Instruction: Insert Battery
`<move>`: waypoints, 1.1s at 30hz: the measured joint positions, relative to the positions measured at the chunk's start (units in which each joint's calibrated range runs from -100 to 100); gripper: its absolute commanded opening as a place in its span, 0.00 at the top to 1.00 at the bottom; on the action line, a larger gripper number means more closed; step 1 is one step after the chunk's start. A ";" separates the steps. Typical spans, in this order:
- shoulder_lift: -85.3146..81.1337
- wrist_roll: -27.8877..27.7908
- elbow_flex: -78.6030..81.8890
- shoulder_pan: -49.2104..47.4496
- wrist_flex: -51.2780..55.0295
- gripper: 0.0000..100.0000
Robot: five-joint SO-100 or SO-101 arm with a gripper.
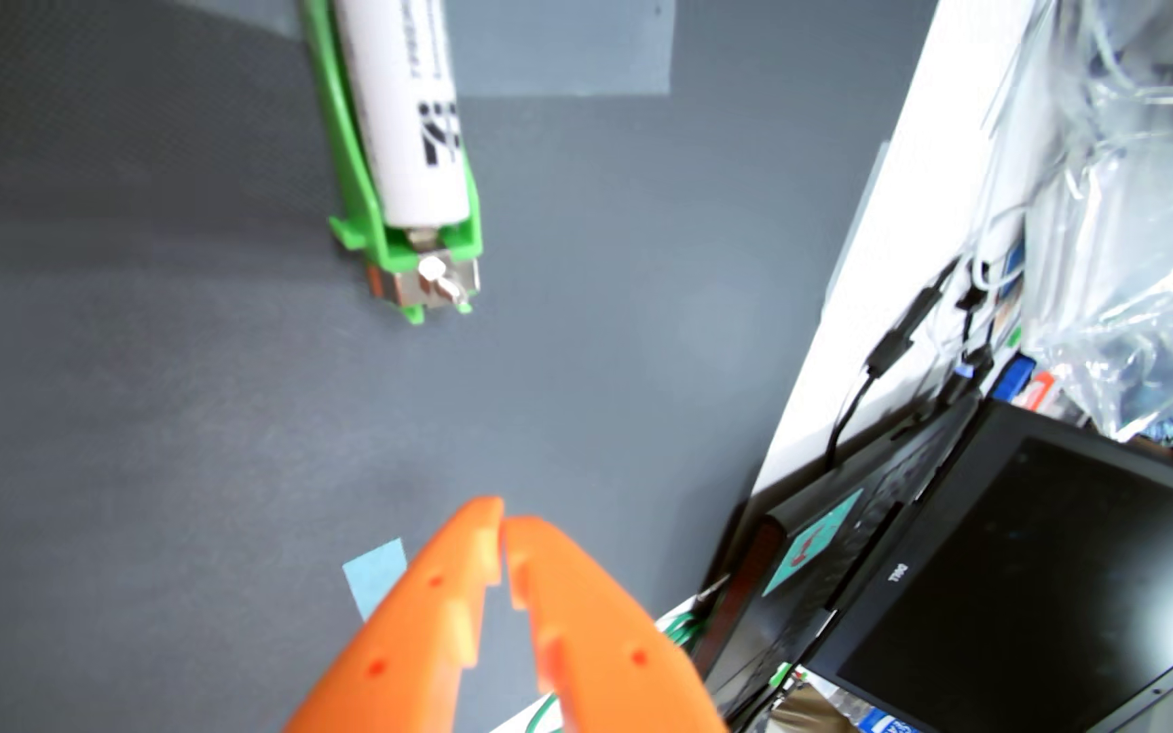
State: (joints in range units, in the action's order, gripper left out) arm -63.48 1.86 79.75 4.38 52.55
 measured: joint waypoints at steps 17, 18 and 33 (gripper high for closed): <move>-32.03 -1.43 17.27 -0.25 0.75 0.98; -32.70 -1.33 17.36 -0.16 1.17 0.98; -33.03 -1.23 17.36 0.57 1.34 0.98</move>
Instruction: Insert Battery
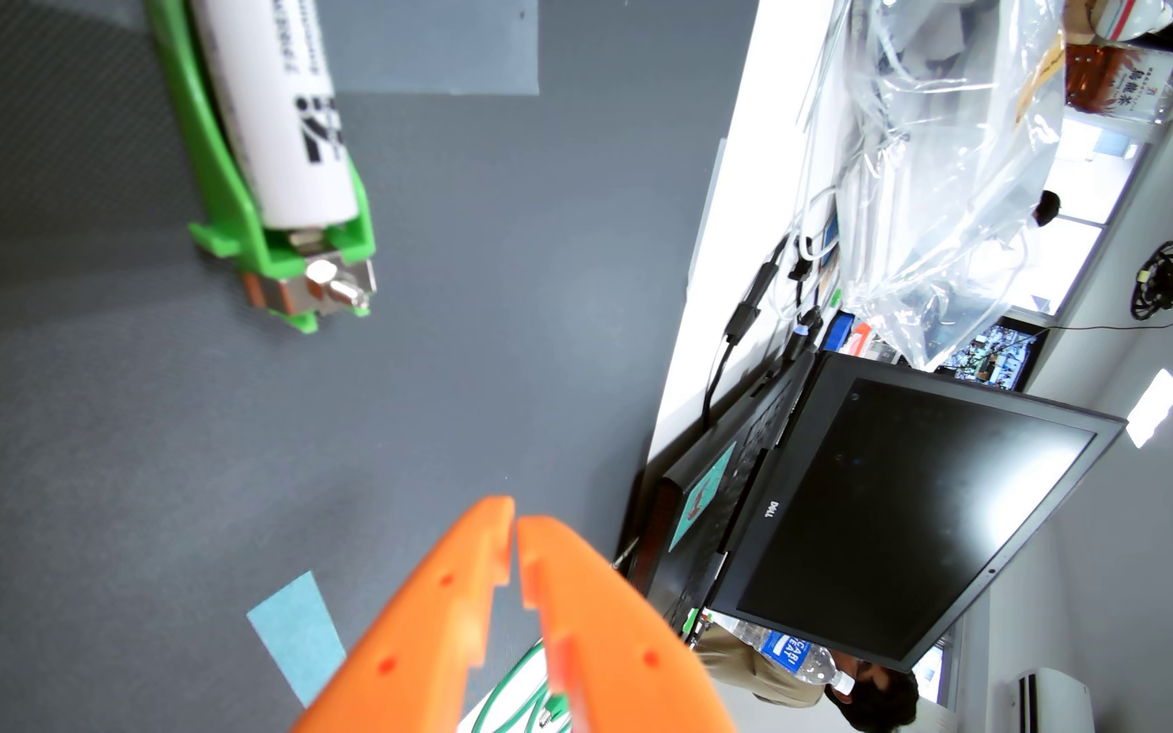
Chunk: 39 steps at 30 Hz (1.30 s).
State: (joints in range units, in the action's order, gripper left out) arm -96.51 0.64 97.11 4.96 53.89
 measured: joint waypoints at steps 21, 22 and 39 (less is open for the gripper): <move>0.00 0.00 0.00 -0.49 0.00 0.98; 0.00 0.00 0.00 -0.49 0.00 0.98; 0.00 0.00 0.00 -0.49 0.00 0.98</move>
